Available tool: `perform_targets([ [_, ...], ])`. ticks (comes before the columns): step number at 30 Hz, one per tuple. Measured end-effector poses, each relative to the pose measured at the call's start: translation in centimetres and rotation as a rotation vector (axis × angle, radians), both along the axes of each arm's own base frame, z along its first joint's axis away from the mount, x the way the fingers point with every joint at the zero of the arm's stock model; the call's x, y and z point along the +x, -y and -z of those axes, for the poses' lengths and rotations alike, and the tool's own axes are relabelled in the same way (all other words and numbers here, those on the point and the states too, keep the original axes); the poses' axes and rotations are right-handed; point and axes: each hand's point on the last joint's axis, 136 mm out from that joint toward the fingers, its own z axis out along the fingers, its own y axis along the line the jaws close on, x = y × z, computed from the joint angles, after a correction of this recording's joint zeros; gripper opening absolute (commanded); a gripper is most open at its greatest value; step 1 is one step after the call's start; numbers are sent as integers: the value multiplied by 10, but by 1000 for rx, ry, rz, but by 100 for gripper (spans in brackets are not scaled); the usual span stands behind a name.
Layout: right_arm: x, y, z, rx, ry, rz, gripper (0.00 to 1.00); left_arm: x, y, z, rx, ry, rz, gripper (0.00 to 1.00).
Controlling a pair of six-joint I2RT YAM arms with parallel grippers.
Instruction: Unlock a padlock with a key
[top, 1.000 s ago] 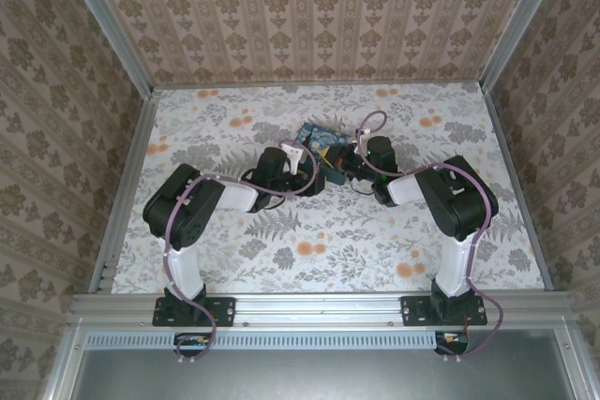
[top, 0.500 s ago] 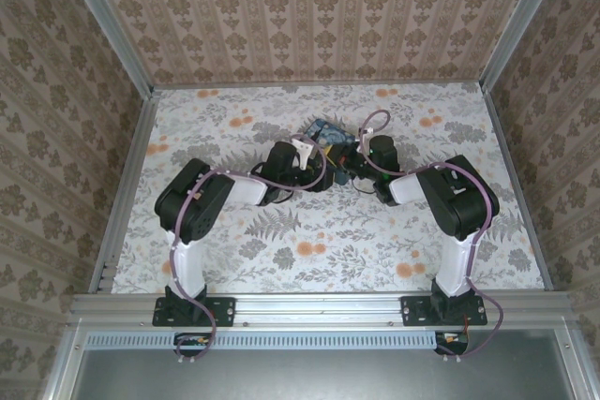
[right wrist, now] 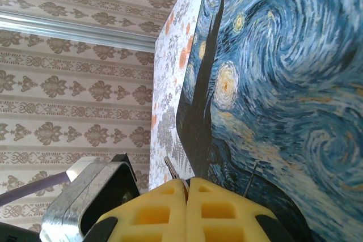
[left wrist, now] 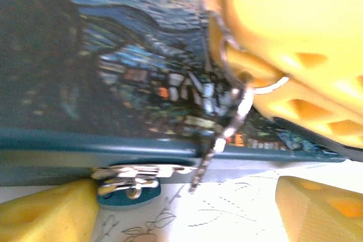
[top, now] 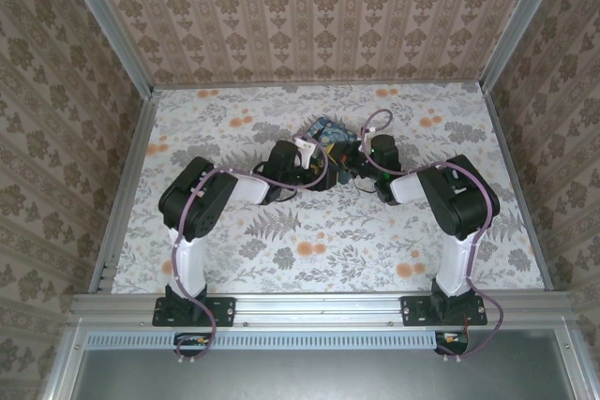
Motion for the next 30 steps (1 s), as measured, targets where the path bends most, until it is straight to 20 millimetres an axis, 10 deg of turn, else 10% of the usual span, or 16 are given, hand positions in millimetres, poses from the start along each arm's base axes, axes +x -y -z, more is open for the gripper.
perform_targets([
  [12,0,0,0,1,2,-1,0,-21,13,-5,-92,-50,49,81],
  [30,1,0,0,4,2,2,0,3,-11,-12,-226,-111,-85,82],
])
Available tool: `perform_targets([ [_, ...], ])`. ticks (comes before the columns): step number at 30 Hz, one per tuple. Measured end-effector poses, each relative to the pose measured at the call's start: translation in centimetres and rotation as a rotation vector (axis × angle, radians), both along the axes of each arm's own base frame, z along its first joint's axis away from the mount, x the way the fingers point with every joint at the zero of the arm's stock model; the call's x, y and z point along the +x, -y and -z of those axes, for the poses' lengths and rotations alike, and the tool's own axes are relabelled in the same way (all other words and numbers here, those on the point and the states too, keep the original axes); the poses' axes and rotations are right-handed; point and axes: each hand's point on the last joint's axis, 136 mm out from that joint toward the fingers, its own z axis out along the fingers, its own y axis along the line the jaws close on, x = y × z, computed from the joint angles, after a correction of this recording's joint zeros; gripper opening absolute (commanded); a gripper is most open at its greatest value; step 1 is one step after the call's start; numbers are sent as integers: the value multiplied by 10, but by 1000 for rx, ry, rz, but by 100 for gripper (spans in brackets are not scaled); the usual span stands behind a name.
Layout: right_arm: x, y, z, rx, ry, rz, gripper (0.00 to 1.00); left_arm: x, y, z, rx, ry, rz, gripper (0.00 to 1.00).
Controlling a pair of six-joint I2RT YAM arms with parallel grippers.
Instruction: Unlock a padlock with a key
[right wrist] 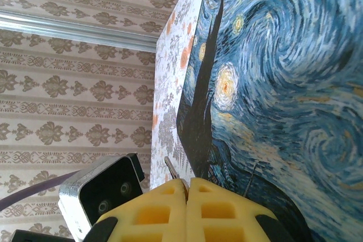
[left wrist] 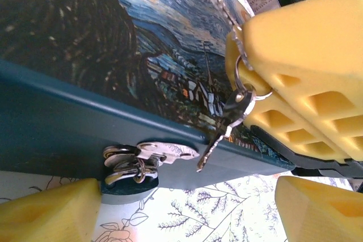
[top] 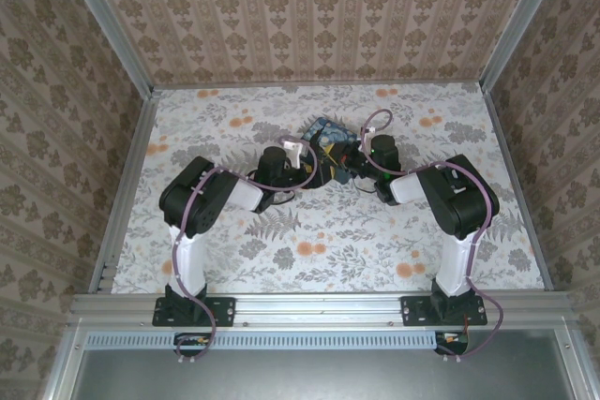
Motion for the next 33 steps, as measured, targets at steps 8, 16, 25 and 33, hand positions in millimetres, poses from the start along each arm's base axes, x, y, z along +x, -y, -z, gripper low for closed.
perform_targets([
  [8,-1,0,0,3,7,0,0,1,0,1,-4,3,-2,82],
  [16,0,3,-1,6,7,6,0,4,7,2,33,18,16,82],
  [25,0,3,-1,11,11,7,0,4,6,1,-2,14,4,78],
  [33,0,3,-1,12,14,7,0,1,7,-2,-80,-19,-9,75],
])
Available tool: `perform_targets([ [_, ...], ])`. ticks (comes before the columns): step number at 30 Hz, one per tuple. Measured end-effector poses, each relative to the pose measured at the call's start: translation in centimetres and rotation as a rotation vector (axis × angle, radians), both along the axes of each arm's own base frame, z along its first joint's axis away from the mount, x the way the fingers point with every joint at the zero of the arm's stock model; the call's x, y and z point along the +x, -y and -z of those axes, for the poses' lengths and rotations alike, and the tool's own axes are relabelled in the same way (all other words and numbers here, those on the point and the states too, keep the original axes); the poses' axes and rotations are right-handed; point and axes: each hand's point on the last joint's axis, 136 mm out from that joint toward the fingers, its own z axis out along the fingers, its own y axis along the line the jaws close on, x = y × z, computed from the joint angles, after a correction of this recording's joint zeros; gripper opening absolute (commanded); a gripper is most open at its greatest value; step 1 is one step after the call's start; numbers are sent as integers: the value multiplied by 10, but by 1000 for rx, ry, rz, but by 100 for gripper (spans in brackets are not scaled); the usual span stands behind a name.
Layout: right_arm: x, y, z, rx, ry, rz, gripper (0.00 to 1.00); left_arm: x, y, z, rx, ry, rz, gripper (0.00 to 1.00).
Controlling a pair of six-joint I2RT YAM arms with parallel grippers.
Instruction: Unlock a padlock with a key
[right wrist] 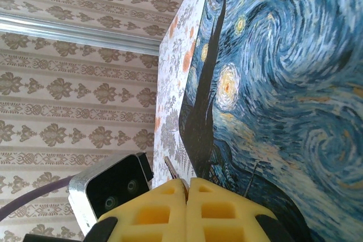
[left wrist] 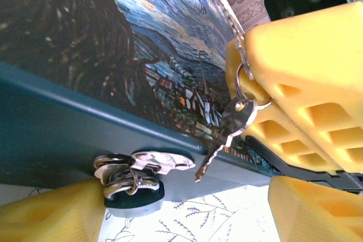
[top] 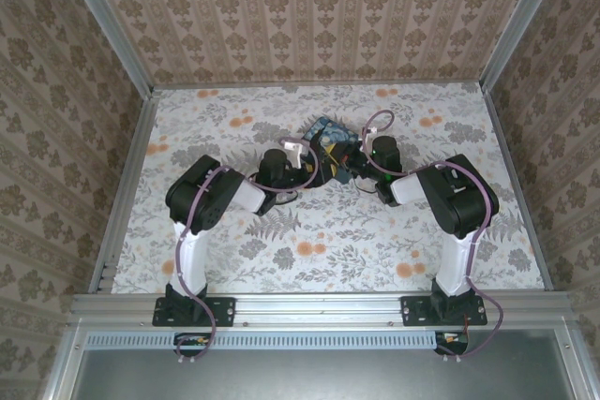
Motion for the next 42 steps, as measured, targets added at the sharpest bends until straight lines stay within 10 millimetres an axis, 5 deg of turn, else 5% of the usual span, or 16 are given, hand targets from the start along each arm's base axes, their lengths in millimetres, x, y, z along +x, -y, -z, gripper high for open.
perform_targets([
  [42,1,0,0,19,4,4,0,-7,-10,-1,-111,-73,-91,65],
])
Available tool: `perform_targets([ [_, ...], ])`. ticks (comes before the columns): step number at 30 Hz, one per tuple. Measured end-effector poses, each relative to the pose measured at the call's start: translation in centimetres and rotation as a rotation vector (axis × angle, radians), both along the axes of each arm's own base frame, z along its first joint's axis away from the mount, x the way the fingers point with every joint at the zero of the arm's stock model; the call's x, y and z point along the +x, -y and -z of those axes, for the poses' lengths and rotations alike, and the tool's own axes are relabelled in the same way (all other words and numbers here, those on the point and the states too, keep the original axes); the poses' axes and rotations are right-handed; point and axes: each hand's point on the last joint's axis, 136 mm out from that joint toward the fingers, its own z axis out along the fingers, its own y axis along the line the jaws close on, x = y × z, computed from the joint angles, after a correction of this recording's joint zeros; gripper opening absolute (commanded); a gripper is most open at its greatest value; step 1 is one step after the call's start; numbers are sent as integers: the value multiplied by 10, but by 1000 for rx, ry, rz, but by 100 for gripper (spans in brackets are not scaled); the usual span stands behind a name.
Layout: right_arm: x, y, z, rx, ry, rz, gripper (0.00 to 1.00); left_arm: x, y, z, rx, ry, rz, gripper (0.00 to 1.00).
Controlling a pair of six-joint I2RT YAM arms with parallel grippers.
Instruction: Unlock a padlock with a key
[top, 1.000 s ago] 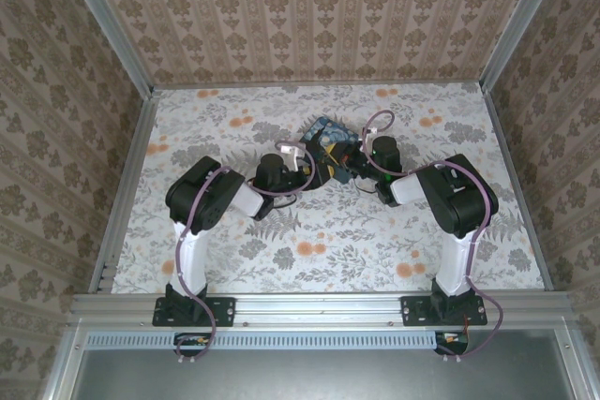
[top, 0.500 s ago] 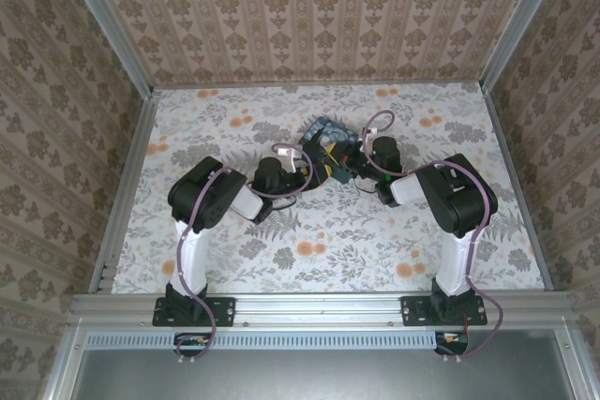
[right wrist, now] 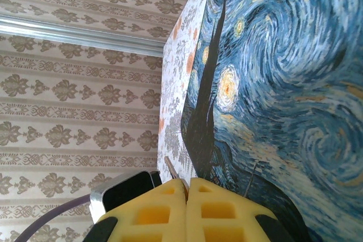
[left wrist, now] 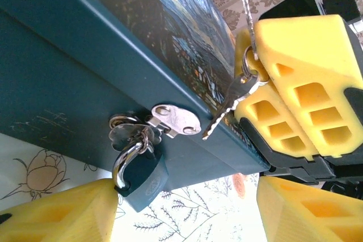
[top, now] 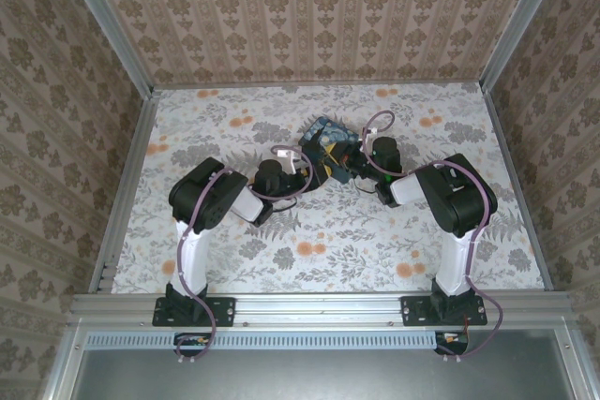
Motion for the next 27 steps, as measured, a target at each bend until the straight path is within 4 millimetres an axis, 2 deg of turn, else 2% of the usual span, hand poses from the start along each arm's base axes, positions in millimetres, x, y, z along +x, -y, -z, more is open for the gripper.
perform_targets([
  [19,0,0,0,6,7,1,0,-4,4,-1,-3,-5,-23,64],
  [27,0,0,0,6,8,1,0,4,0,5,3,-8,-73,58],
])
